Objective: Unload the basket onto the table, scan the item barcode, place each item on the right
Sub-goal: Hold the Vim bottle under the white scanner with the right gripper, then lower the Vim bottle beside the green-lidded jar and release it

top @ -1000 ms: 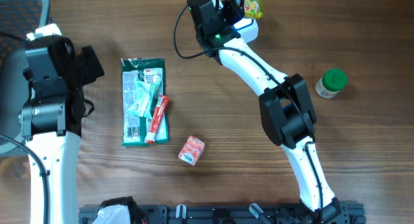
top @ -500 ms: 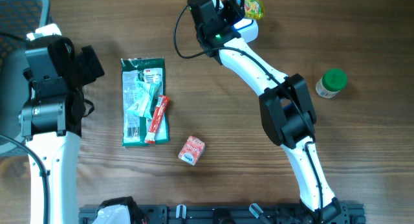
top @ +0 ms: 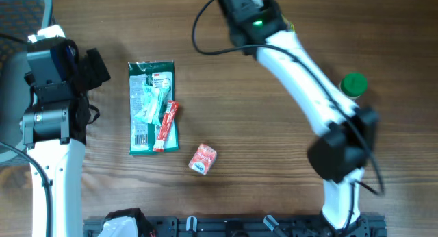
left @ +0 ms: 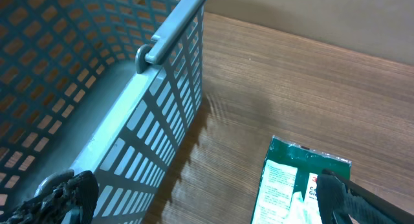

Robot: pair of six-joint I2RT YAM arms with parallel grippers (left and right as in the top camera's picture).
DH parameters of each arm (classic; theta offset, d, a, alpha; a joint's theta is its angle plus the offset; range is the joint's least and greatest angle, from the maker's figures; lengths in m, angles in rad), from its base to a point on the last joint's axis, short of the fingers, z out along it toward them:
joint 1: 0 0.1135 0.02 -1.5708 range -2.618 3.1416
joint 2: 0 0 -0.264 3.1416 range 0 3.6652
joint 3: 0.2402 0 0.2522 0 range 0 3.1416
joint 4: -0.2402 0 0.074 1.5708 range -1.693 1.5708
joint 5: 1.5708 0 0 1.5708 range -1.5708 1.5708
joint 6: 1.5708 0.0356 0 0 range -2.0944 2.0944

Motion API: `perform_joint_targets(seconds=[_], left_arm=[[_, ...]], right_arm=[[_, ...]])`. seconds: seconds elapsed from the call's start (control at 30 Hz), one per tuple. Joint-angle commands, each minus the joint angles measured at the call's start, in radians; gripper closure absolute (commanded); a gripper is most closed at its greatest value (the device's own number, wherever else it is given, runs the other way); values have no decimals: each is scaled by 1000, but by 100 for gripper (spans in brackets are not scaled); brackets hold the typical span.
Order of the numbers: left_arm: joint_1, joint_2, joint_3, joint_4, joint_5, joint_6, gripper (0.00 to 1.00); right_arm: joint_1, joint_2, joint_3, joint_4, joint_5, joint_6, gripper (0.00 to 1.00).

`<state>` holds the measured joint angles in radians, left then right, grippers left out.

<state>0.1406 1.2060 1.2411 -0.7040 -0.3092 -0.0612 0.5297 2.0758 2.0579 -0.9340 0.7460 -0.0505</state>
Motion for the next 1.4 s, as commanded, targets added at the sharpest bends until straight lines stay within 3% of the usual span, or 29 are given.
perform_joint_targets(seconds=[0.0, 0.17, 0.27, 0.53, 0.67, 0.93, 1.13, 1.37], left_arm=[[6, 1, 4, 3, 5, 2, 0], [6, 1, 4, 3, 5, 2, 0], [6, 1, 4, 3, 5, 2, 0], [6, 1, 4, 3, 5, 2, 0], [6, 1, 4, 3, 5, 2, 0], [6, 1, 4, 3, 5, 2, 0], [6, 1, 4, 3, 5, 2, 0], [6, 1, 4, 3, 5, 2, 0]], right_arm=[[-76, -92, 12, -181, -329, 238, 90], [-211, -85, 5, -497, -496, 312, 89], [-283, -79, -77, -558, -496, 324, 89], [-387, -79, -245, -442, -496, 323, 89], [-393, -85, -274, -402, -515, 326, 96], [-393, -329, -316, -383, -586, 388, 96], [-393, -601, -604, -142, -590, 421, 96], [-393, -624, -893, 109, -589, 417, 96]])
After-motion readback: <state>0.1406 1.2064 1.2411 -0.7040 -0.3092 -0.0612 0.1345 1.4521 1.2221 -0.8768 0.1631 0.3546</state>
